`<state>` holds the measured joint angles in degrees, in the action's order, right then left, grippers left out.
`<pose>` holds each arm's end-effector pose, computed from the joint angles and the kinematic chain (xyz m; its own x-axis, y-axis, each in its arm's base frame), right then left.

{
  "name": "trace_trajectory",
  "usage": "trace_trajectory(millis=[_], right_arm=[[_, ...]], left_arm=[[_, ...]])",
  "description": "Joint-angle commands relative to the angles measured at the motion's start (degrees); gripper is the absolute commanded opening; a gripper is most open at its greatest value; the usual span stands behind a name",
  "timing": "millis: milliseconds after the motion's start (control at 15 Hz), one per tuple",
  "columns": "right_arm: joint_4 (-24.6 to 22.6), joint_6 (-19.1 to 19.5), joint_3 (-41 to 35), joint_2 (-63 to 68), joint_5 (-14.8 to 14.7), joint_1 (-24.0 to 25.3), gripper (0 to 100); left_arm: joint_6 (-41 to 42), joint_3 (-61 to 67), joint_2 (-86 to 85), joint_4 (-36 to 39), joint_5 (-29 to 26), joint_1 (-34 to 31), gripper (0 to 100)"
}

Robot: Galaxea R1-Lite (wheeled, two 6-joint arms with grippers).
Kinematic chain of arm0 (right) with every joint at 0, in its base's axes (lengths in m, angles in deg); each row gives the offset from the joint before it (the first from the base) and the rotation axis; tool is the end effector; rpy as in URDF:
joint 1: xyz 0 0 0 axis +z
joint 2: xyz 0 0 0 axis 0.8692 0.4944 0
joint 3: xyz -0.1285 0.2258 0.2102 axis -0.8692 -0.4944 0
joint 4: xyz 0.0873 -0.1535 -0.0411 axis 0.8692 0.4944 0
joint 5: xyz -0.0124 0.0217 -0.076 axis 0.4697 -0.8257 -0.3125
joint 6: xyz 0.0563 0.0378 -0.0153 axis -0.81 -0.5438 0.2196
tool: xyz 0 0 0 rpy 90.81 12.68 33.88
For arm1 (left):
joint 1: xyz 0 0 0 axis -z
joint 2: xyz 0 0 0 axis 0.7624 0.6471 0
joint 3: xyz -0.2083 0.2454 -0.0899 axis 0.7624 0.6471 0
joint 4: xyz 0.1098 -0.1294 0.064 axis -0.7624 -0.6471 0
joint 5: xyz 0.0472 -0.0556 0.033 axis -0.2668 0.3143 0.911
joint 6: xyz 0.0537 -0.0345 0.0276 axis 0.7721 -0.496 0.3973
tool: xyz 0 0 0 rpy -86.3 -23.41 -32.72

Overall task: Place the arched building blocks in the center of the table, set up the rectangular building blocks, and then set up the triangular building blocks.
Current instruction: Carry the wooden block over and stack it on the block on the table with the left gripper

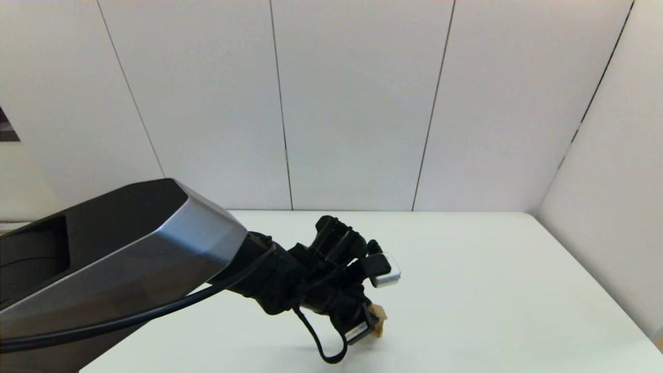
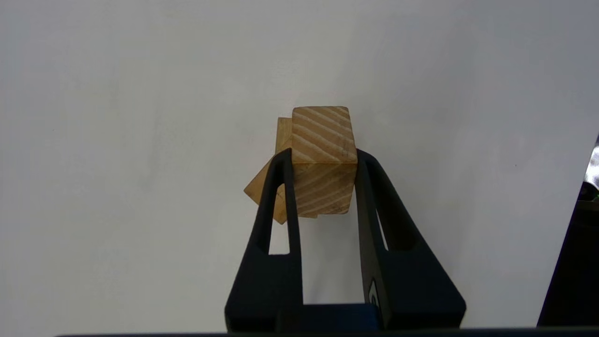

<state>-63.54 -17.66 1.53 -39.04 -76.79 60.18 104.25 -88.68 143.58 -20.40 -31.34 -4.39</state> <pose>-0.0242 -0.0003 0.0726 0.9974 -0.0059 -0.0715 0.0056 1.0000 -0.0039 0.3018 -0.3318 0.0472 0.2328 -0.6225 -0.7472 0.9597 0.2716 0.0728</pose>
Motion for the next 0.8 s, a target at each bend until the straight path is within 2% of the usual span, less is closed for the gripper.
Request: trace_trajectory(millis=[67,800], right_arm=[[0.06,0.04,0.01,0.07,-0.02,0.01,100],[0.06,0.04,0.01,0.07,-0.02,0.01,100]], left_arm=[[0.28,-0.19,1.57,0.04,-0.10,-0.02,0],[0.10,-0.36,3.24,1.88,-1.33,-1.25,0]])
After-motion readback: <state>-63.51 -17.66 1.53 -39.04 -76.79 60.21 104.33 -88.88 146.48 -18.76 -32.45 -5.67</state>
